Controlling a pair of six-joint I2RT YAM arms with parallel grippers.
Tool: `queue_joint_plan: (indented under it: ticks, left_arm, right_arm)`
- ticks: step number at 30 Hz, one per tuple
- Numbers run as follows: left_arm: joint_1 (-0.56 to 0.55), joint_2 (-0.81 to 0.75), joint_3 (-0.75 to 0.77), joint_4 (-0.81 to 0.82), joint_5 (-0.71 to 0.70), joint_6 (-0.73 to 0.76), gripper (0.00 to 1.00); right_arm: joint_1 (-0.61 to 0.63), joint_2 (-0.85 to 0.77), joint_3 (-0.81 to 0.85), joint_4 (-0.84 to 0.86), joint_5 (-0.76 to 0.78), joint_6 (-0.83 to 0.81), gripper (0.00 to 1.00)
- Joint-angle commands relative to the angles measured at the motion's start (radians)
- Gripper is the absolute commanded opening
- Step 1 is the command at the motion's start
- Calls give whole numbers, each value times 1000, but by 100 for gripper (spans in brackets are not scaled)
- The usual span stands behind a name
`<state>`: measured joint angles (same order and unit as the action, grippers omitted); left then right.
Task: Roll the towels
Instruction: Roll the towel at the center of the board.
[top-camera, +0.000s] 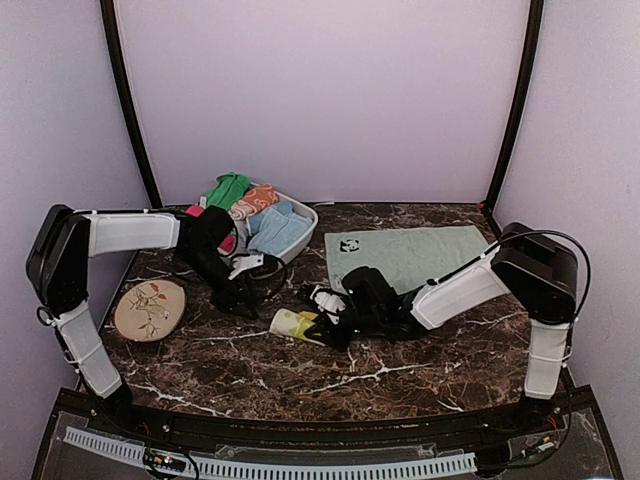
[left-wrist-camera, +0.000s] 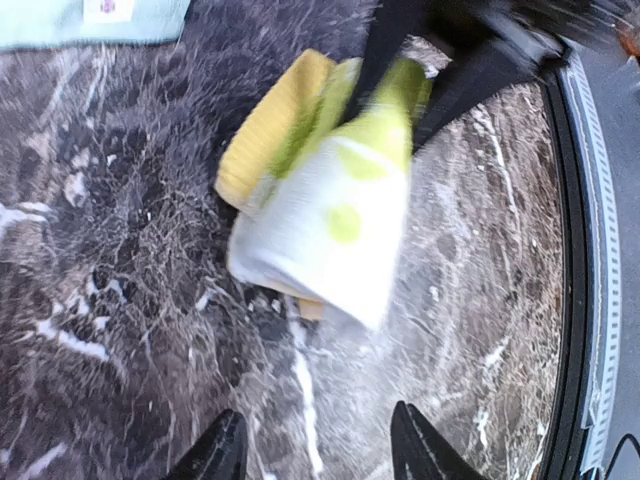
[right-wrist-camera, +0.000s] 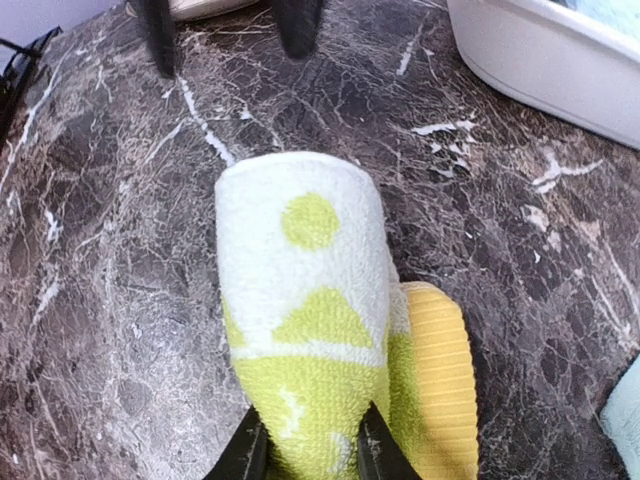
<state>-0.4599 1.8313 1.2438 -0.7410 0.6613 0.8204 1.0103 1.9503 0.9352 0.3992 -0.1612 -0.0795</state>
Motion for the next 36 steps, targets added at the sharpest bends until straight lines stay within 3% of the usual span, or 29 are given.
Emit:
queue_joint_plan:
  ticks: [1, 6, 9, 13, 17, 29, 36]
  left_arm:
    - [-22, -172, -97, 97, -40, 42, 52]
    - [-140, -210, -142, 131, -146, 67, 50]
    - [-263, -217, -184, 239, -275, 81, 51]
    - [-323, -194, -209, 441, -428, 84, 51]
    - [-352, -182, -237, 626, -514, 109, 51]
    - [-428, -72, -276, 662, -596, 205, 50]
    - [-433, -49, -322, 853, -697, 239, 50]
  right_arm:
    - [-82, 86, 17, -208, -217, 181, 17]
    - [-133, 189, 138, -378, -347, 220, 10]
    - [-157, 224, 184, -429, -402, 255, 10]
    - [-182, 233, 190, -430, -454, 301, 11]
    - [-198, 231, 182, -405, -490, 349, 11]
    - [-244, 214, 164, -123, -688, 656, 10]
    - [-244, 188, 148, 4, -751, 773, 10]
